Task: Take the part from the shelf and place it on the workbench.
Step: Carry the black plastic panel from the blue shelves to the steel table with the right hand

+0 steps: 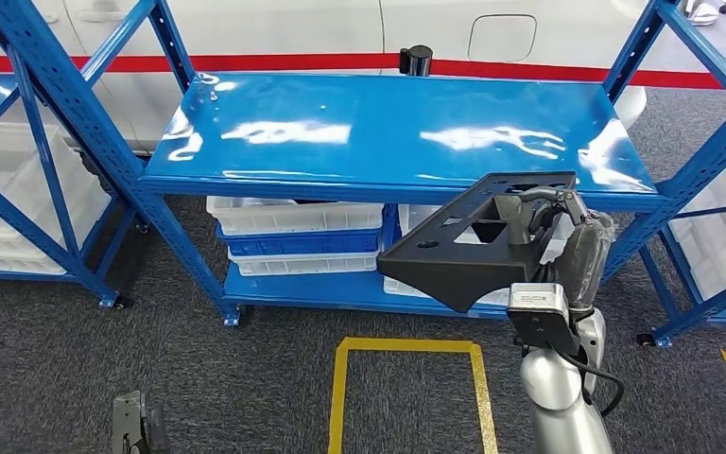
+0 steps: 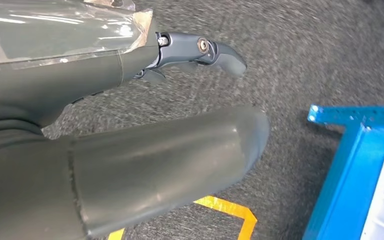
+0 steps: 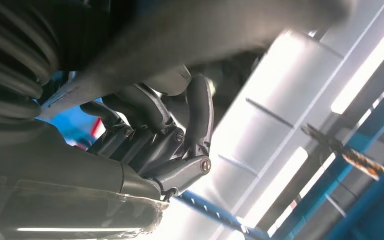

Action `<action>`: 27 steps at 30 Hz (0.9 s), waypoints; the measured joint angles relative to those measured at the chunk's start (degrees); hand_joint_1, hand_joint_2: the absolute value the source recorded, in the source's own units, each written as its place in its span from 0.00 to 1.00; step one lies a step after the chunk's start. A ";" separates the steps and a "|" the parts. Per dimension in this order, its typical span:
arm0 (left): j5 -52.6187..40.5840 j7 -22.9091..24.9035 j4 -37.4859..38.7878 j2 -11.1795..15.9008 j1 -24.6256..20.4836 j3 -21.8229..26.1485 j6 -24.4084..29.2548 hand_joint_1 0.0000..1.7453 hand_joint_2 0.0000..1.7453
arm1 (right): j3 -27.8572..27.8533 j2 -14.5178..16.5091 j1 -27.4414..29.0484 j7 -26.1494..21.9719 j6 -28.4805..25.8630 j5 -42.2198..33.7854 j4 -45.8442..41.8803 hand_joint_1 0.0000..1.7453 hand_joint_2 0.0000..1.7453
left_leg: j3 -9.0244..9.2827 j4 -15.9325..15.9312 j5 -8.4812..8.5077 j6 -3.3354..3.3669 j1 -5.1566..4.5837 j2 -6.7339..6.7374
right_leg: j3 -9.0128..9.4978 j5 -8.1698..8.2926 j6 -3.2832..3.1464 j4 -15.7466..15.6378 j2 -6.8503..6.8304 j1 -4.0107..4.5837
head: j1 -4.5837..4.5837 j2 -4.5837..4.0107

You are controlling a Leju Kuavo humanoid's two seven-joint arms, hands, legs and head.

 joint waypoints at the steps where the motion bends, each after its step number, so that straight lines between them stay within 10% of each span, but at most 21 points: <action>1: 0.22 -0.40 0.00 -0.03 -0.01 0.33 0.39 0.00 0.00 | -0.13 0.46 0.22 -0.41 0.49 -0.87 0.04 1.00 1.00 | 0.89 0.90 0.84 -0.05 0.04 0.00 | -0.91 0.67 0.12 0.07 0.00 0.03 | -0.01 0.00; 4: 0.51 -1.64 -0.05 -0.06 -0.20 1.13 1.75 0.00 0.00 | -0.82 1.60 0.87 -1.40 1.36 -2.89 -0.06 1.00 1.00 | 9.63 -8.18 3.38 0.27 0.24 -0.05 | -3.04 2.25 0.86 0.49 0.03 0.16 | -0.01 0.00; 7: 0.82 -2.91 -0.15 -0.06 -0.44 1.84 2.75 0.00 0.00 | -1.78 1.97 1.58 -2.29 2.57 -4.96 -0.60 1.00 1.00 | 15.32 -16.79 1.48 1.07 -0.23 -0.26 | -3.97 3.56 2.16 0.72 -0.24 0.38 | 0.14 0.00; 10: 1.63 -4.60 -0.16 0.02 -0.04 2.87 3.42 0.00 0.00 | -2.84 1.80 2.08 -3.71 4.05 -6.93 -0.22 1.00 1.00 | 14.03 -17.64 2.91 2.70 -0.52 0.16 | -5.10 3.10 2.90 1.71 -0.20 0.20 | 0.16 0.00; 14: 1.92 -5.92 -0.17 0.31 0.52 3.99 4.02 0.00 0.00 | -3.79 1.63 2.23 -4.69 4.70 -7.71 1.07 1.00 1.00 | 10.55 -17.77 5.95 3.77 -0.60 0.49 | -8.82 -5.71 1.96 13.82 -0.05 0.20 | 0.36 0.00; 16: 1.96 -6.15 -0.17 0.49 1.02 4.40 4.23 0.00 0.00 | -3.99 1.69 2.40 -4.78 4.70 -7.86 1.58 1.00 1.00 | 8.48 -17.65 7.48 3.65 -0.67 0.58 | -8.20 -5.73 2.97 17.64 -0.03 0.19 | 0.36 0.00; 18: 2.01 -6.20 -0.17 0.68 1.39 4.79 4.42 0.00 0.00 | -4.14 1.88 2.49 -4.82 4.68 -7.92 1.83 1.00 1.00 | 6.80 -17.48 8.84 3.29 -0.66 0.63 | -3.73 -3.25 4.08 13.43 -0.04 0.11 | 0.36 0.00; 21: 2.02 -6.21 -0.26 0.96 1.55 5.14 4.59 0.00 0.00 | -4.31 2.15 2.42 -4.97 4.64 -7.91 1.91 1.00 1.00 | 5.46 -17.15 10.51 2.42 -0.90 0.57 | 4.90 -4.16 3.42 1.11 0.08 0.38 | 0.33 0.00; 24: 2.02 -6.25 -0.37 1.30 1.79 5.23 4.62 0.00 0.00 | -4.38 2.44 2.49 -5.13 4.62 -7.91 2.03 1.00 1.00 | 4.98 -17.25 11.72 1.49 -0.79 0.55 | 5.05 -4.34 1.98 -0.92 0.11 0.46 | 0.28 0.00; 27: 2.02 -6.26 -0.42 1.54 2.15 5.29 4.62 0.00 0.00 | -4.52 2.80 2.44 -5.16 4.63 -7.91 2.09 1.00 1.00 | 3.15 -12.02 5.24 0.64 -0.32 0.31 | 3.33 -2.40 0.09 -0.80 -0.08 -0.01 | 0.21 0.00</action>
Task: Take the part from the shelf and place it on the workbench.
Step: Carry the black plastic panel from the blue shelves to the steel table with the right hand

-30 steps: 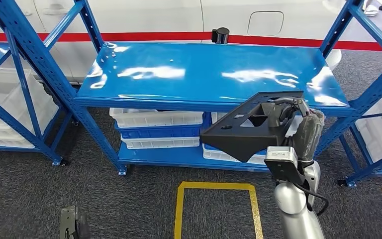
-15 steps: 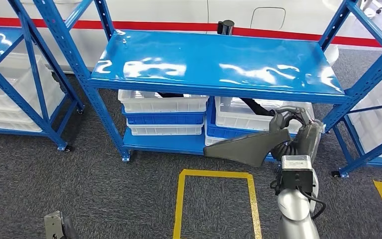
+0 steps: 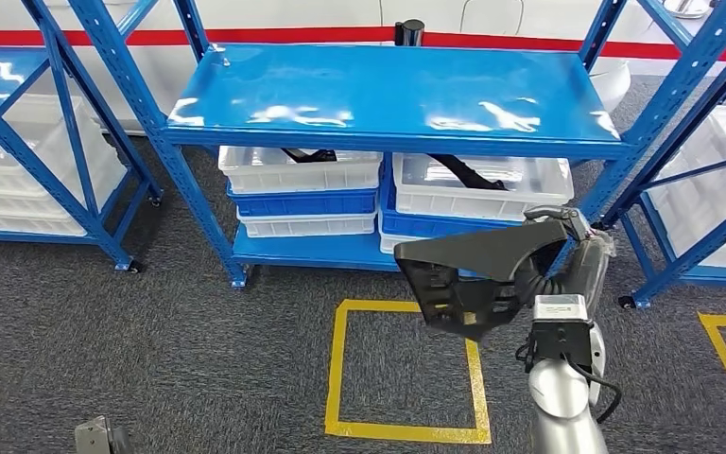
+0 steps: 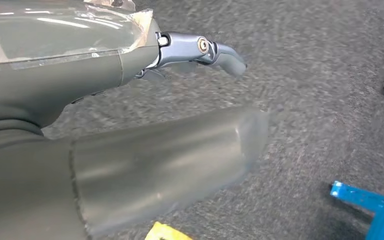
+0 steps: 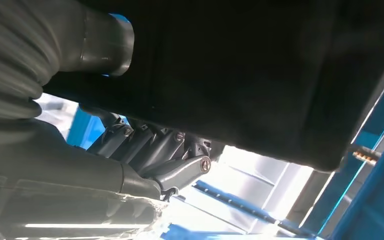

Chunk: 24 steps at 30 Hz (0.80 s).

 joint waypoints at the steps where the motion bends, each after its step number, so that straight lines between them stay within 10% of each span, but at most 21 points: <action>1: 0.00 0.00 0.00 0.02 0.05 0.01 -0.01 0.00 0.00 | -0.05 0.11 0.00 0.00 0.01 0.00 0.00 1.00 1.00 | -0.86 3.81 -3.22 -0.24 0.06 -0.05 | -0.73 0.75 -0.34 0.05 0.00 0.13 | -0.03 0.00; 4: 0.00 0.00 -0.01 0.10 0.08 0.10 -0.01 0.00 0.00 | -0.19 0.24 0.04 0.00 -0.01 0.00 0.03 1.00 1.00 | -1.17 12.07 -5.67 -0.68 0.20 -0.10 | -3.36 2.68 -0.25 0.50 -0.01 0.38 | -0.05 0.00; 9: 0.00 -0.02 -0.14 0.14 -0.01 0.37 0.00 0.00 0.00 | -0.28 0.30 -0.01 -0.01 -0.02 0.00 0.04 1.00 1.00 | 10.77 -2.49 -3.09 0.14 0.09 -0.43 | -6.33 4.33 1.10 2.00 -0.08 0.63 | 0.02 0.00; 12: 0.00 -0.06 -0.17 0.13 0.00 0.45 0.01 0.00 0.00 | -0.32 0.40 0.03 -0.04 -0.02 0.02 0.05 1.00 1.00 | 11.04 -4.84 -3.01 1.18 -0.33 -0.37 | -7.29 5.45 2.40 2.21 -0.24 0.61 | 0.04 0.00; 18: -0.22 0.11 -0.20 0.19 -0.03 0.70 0.24 0.00 0.00 | -0.63 0.39 0.66 0.11 -0.27 0.66 0.03 1.00 1.00 | 6.37 -5.57 1.30 2.73 -0.21 0.26 | -11.50 -4.42 1.97 16.36 0.05 0.49 | 0.25 0.00; 20: -0.38 0.22 -0.20 0.18 -0.01 0.73 0.24 0.00 0.00 | -0.78 0.42 1.21 0.41 -0.38 1.17 -0.21 1.00 1.00 | 4.55 -5.49 2.71 2.51 -0.21 0.37 | -9.84 -3.08 3.19 17.86 0.05 0.42 | 0.26 0.00; 22: -0.49 0.22 -0.21 0.19 0.00 0.74 0.20 0.00 0.00 | -0.83 0.44 1.49 0.73 -0.38 1.51 -0.68 1.00 1.00 | 2.91 -5.26 3.99 2.01 -0.22 0.40 | -4.67 -0.99 4.12 11.68 0.05 0.22 | 0.26 0.00; 24: -0.54 -0.04 -0.27 0.20 -0.01 0.77 0.09 0.00 0.00 | -0.84 0.45 1.53 0.90 -0.13 1.65 -1.09 1.00 1.00 | 1.93 -5.04 5.20 1.39 -0.38 0.41 | 0.78 -1.84 3.59 3.34 0.21 0.36 | 0.22 0.00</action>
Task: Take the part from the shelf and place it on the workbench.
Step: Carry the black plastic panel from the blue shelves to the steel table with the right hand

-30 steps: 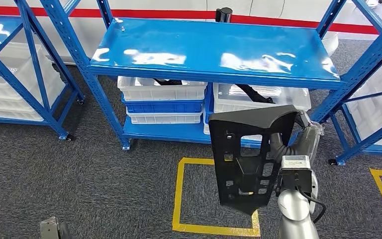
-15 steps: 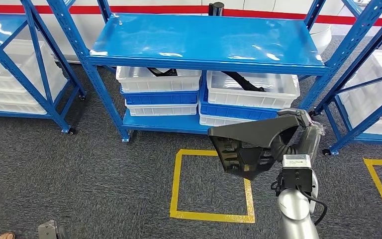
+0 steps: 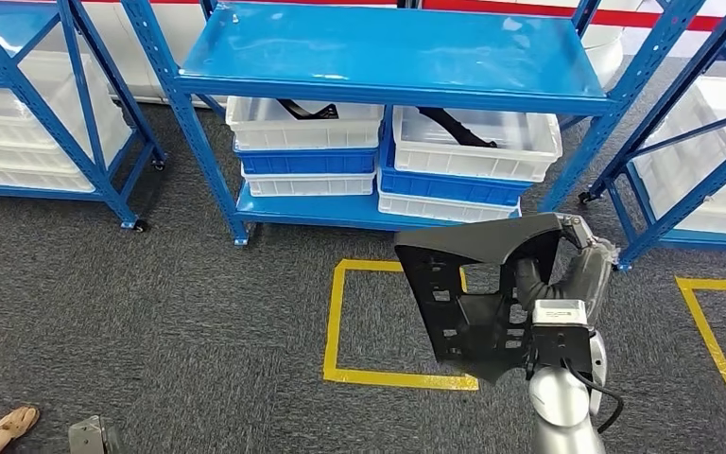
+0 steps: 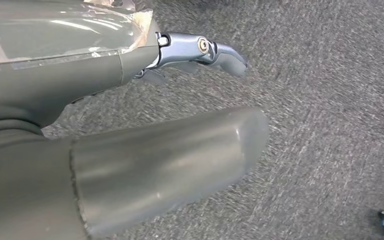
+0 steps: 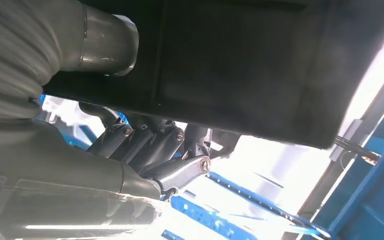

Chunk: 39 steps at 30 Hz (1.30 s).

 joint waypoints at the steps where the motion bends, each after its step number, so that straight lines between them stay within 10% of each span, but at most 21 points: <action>1: 0.01 -0.20 -0.03 0.01 -0.01 0.01 -0.05 0.00 0.00 | -0.02 -0.03 -0.01 0.04 0.18 -0.06 -0.10 1.00 1.00 | -0.21 -0.02 0.60 -0.26 -0.09 0.00 | 1.29 -0.77 -0.46 -2.35 0.10 0.14 | -0.03 0.00; 4: 0.16 -0.73 -0.04 -0.03 0.11 0.04 0.12 0.00 0.00 | -0.12 -0.31 -0.45 -0.21 0.97 -0.78 0.24 1.00 1.00 | -0.74 0.16 0.98 -1.04 0.08 -0.10 | 0.49 -0.06 -1.97 -2.65 0.13 0.05 | -0.20 0.00; 9: 1.66 -1.83 -0.03 0.21 0.48 0.79 0.72 0.00 0.00 | -0.71 -2.30 -5.15 -0.49 1.28 -1.03 1.92 1.00 1.00 | -4.08 14.43 -10.66 -1.96 0.41 -0.42 | -2.77 3.18 -4.12 -2.33 0.02 0.46 | -0.27 0.00; 11: 2.09 -2.06 -0.03 0.53 0.71 1.39 0.69 0.00 0.00 | -1.09 -3.62 -8.15 0.06 1.76 -0.63 2.95 1.00 1.00 | -2.94 16.69 -9.90 -1.53 0.33 -0.47 | -4.59 4.30 -4.18 -1.94 0.07 0.95 | -0.26 0.00; 13: 2.32 -2.27 -0.04 0.82 0.92 1.90 0.60 0.00 0.00 | -1.29 -4.86 -11.26 1.01 2.36 0.05 3.82 1.00 1.00 | 1.85 11.17 -7.51 -0.25 -0.08 -0.62 | -6.10 5.20 -4.17 -1.54 0.13 1.31 | -0.27 0.00; 16: 2.55 -2.71 -0.17 1.26 1.03 2.43 0.28 0.00 0.00 | -1.25 -6.33 -16.19 2.41 3.29 0.79 5.44 1.00 1.00 | 8.20 1.25 -7.71 1.72 -0.95 -0.71 | -7.41 6.56 -3.25 -1.39 -0.02 1.39 | -0.19 0.00; 19: 2.82 -2.97 -0.22 1.44 1.24 2.95 0.10 0.00 0.00 | -1.11 -7.52 -19.90 3.18 3.88 0.96 7.42 1.00 1.00 | 8.30 -1.13 -6.21 2.31 -1.34 -0.60 | -8.29 7.30 -2.06 -1.39 -0.15 0.98 | -0.23 0.00; 23: 2.94 -3.00 -0.24 1.43 1.29 3.33 0.05 0.00 0.00 | -0.96 -8.74 -22.27 3.32 3.86 0.86 9.51 1.00 1.00 | 6.21 -2.46 -3.15 2.50 -0.74 -0.27 | -11.96 0.41 -2.25 8.09 0.02 0.43 | 0.03 0.00; 25: 2.96 -3.00 -0.23 1.33 1.36 3.38 0.05 0.00 0.00 | -0.92 -9.06 -22.44 3.32 3.80 0.82 10.22 1.00 1.00 | 4.53 -2.33 -1.93 2.00 -0.41 -0.26 | -12.97 -1.47 -1.24 13.94 0.02 -0.16 | 0.02 0.00; 28: 2.96 -3.00 -0.23 1.29 1.39 3.39 0.05 0.00 0.00 | -0.86 -9.35 -22.68 3.29 3.75 0.79 10.92 1.00 1.00 | 1.65 -1.32 -0.40 0.76 0.58 -0.18 | -7.99 1.84 1.86 9.26 -0.01 -1.35 | 0.02 0.00; 30: 3.05 -3.02 -0.26 1.43 1.42 3.41 0.05 0.00 0.00 | -0.69 -9.42 -23.14 3.28 3.75 0.80 11.28 1.00 1.00 | -0.19 -0.14 0.36 -0.23 0.83 -0.21 | -3.09 1.84 2.53 1.99 0.07 -1.48 | 0.10 0.00; 34: 3.68 -3.47 -0.26 1.55 1.92 4.04 0.05 0.00 0.00 | 0.70 -9.16 -25.52 3.30 3.72 0.80 13.48 1.00 1.00 | -1.74 0.66 1.81 -1.41 0.69 -0.26 | -3.07 1.15 0.35 -0.08 0.24 -1.24 | 0.09 0.00; 39: 5.04 -4.00 -0.25 1.72 2.30 5.48 0.04 0.00 0.00 | 3.21 -7.51 -30.39 2.45 2.92 0.18 18.67 1.00 1.00 | -5.32 14.12 -9.83 -2.18 0.94 -0.39 | -6.80 4.30 -2.94 0.32 0.10 -0.81 | -0.20 0.00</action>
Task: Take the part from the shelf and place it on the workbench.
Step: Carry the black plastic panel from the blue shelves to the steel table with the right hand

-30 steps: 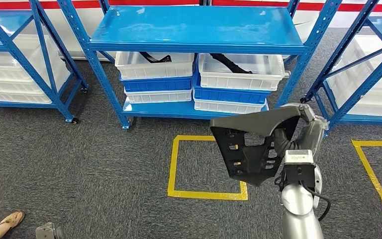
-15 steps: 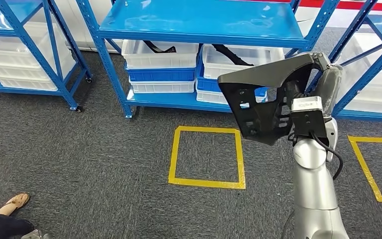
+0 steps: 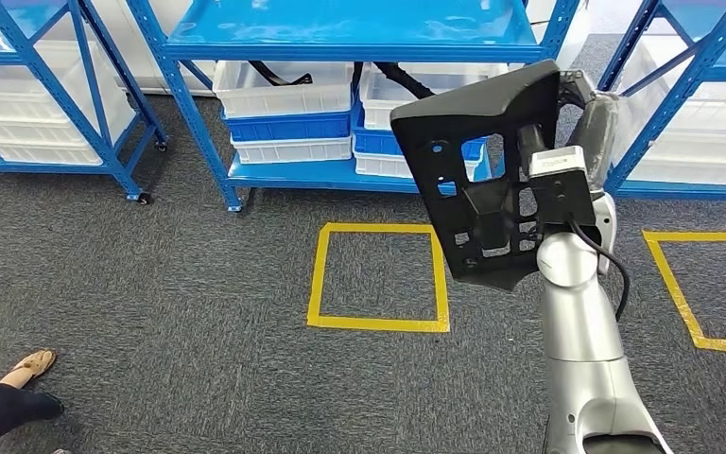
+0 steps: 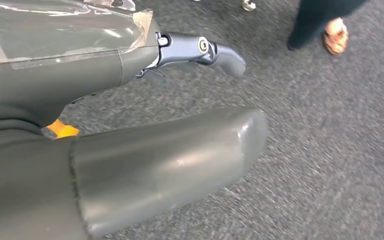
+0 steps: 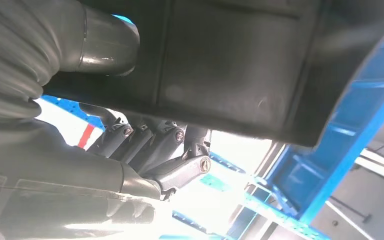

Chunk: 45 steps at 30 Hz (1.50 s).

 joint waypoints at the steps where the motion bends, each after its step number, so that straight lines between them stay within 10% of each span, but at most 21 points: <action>1: 0.31 -0.01 0.00 0.02 0.09 0.34 -0.03 0.00 0.00 | 0.49 0.52 -0.85 -0.38 -0.17 -0.20 1.27 1.00 1.00 | -0.19 3.05 -0.89 0.10 -0.01 -0.05 | -0.86 0.71 -0.18 0.01 0.00 0.27 | 0.00 0.00; 3: 0.79 -0.01 0.00 0.03 0.33 0.97 -0.08 0.00 0.00 | 1.29 1.64 -2.22 -1.07 -0.72 -0.37 3.58 1.00 1.00 | 2.02 3.70 0.84 0.73 -0.11 -0.13 | -2.52 2.07 -0.32 0.02 0.04 0.83 | -0.02 0.00; 8: 0.97 -0.07 -0.23 0.33 0.48 1.81 -0.03 0.00 0.00 | 2.30 3.78 -4.45 -1.55 -2.58 -0.01 6.23 1.00 1.00 | 14.30 -12.47 0.33 2.97 -1.42 -0.61 | -4.57 4.92 0.84 -0.30 -0.20 1.01 | 0.06 0.00; 11: 0.98 -0.11 -0.21 0.45 0.64 2.14 0.03 0.00 0.00 | 2.49 4.22 -4.83 -1.57 -2.74 -0.03 7.18 1.00 1.00 | 13.75 -14.42 2.41 3.58 -1.75 -0.31 | -5.35 5.33 1.72 -0.48 -0.30 0.73 | -0.02 0.00; 15: 0.98 -0.11 -0.20 0.40 0.68 2.61 0.12 0.00 0.00 | 2.50 4.29 -4.90 -1.52 -2.78 0.09 7.97 1.00 1.00 | 10.60 -15.08 5.72 4.09 -1.49 0.14 | -8.48 -3.43 0.79 10.34 -0.14 0.79 | 0.11 0.00; 18: 0.88 -0.11 -0.19 0.25 0.69 2.76 0.13 0.00 0.00 | 2.50 4.37 -4.78 -1.43 -2.86 0.46 8.35 1.00 1.00 | 7.57 -14.97 8.08 3.77 -1.42 0.34 | -6.92 -3.24 2.53 15.60 -0.15 0.63 | 0.10 0.00; 20: 0.71 -0.11 -0.18 0.18 0.68 2.78 0.13 0.00 0.00 | 2.50 4.43 -4.85 -1.29 -2.89 0.89 8.45 1.00 1.00 | 5.69 -14.70 9.55 3.25 -1.34 0.40 | -1.23 -1.67 3.43 9.70 -0.18 0.49 | 0.10 0.00; 22: 0.47 -0.12 -0.18 0.15 0.68 2.80 0.15 0.00 0.00 | 2.51 4.59 -5.00 -1.19 -2.90 1.13 8.44 1.00 1.00 | 4.43 -14.35 10.85 2.62 -1.39 0.43 | 4.87 -3.36 2.79 1.11 -0.09 0.66 | 0.04 0.00; 25: 0.04 -0.14 -0.17 0.14 0.74 2.84 0.19 0.00 0.00 | 2.43 4.71 -4.92 -1.16 -2.95 1.14 8.43 1.00 1.00 | 3.79 -14.56 12.34 1.70 -1.26 0.47 | 6.13 -4.44 1.03 -2.62 -0.03 0.81 | 0.03 0.00; 28: -0.04 -0.14 -0.18 0.09 0.91 2.85 0.10 0.00 0.00 | 2.22 4.77 -4.45 -1.49 -2.97 0.86 8.23 1.00 1.00 | 2.33 -10.80 7.55 0.63 -0.82 0.20 | 5.04 -2.80 -0.86 -2.76 -0.14 0.36 | 0.02 0.00; 31: -0.02 -0.14 -0.21 0.19 0.94 2.88 0.04 0.00 0.00 | 1.83 4.80 -3.37 -2.15 -3.07 0.23 7.55 1.00 1.00 | -0.17 -0.12 0.82 -0.19 -0.47 -0.04 | 3.38 -1.13 -1.13 -2.64 -0.13 0.39 | -0.03 0.00; 33: -0.03 -0.14 -0.28 0.22 0.93 2.89 0.00 0.00 0.00 | 1.48 4.74 -2.39 -2.46 -3.11 -0.09 7.27 1.00 1.00 | 0.82 2.04 1.91 -0.51 -0.09 -0.03 | 2.25 -0.27 -0.78 -2.52 -0.11 0.35 | -0.03 0.00; 38: -0.60 -0.14 -0.67 0.46 0.52 2.87 -0.07 0.00 0.00 | 0.62 4.35 -0.73 -2.63 -3.85 0.50 5.51 1.00 1.00 | 11.89 -13.03 3.91 -0.14 -0.02 -0.29 | 0.94 0.87 0.73 -2.15 -0.43 0.54 | 0.03 0.00; 42: -0.71 -0.17 -0.88 0.58 0.35 2.87 -0.10 0.00 0.00 | 0.55 3.91 0.38 -2.25 -4.51 1.91 4.78 1.00 1.00 | 11.61 -14.63 4.26 1.95 -0.31 -0.63 | -0.61 0.36 1.76 -0.62 -0.76 0.43 | 0.12 0.00; 45: -0.77 -0.18 -1.05 0.67 0.26 2.89 -0.17 0.00 0.00 | 0.46 3.36 1.36 -2.04 -4.74 2.18 4.37 1.00 1.00 | 10.57 -14.81 5.33 3.17 -0.49 -1.22 | -4.97 -4.88 0.95 9.57 -0.43 0.44 | 0.13 0.00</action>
